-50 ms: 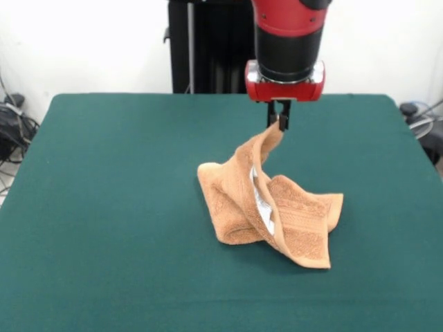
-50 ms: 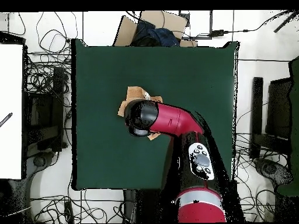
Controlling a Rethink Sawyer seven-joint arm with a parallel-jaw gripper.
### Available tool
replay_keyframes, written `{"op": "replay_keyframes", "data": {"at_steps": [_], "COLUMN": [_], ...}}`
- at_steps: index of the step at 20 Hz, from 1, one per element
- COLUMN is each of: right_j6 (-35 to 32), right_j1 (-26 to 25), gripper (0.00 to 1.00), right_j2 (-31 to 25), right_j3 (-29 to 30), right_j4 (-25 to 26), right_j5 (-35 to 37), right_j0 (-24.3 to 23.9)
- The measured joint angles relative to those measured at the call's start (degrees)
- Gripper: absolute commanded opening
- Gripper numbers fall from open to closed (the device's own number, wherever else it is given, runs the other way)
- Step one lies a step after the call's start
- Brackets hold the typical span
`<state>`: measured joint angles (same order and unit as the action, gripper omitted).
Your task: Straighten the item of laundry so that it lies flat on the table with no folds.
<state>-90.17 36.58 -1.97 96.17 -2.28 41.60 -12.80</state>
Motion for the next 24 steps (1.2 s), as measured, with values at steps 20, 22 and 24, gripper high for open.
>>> {"op": "replay_keyframes", "data": {"at_steps": [20,22,24], "right_j6": [0.0,0.0,0.0], "right_j1": [2.88,2.86,2.87], "gripper": [0.0,0.0,0.0], "right_j2": [-2.57,-3.05,-3.26], "right_j3": [2.27,2.27,2.27], "right_j4": [0.04,0.04,0.04], "right_j5": [-0.01,-0.01,-0.01], "right_j0": [-3.02,-3.23,-3.35]}}
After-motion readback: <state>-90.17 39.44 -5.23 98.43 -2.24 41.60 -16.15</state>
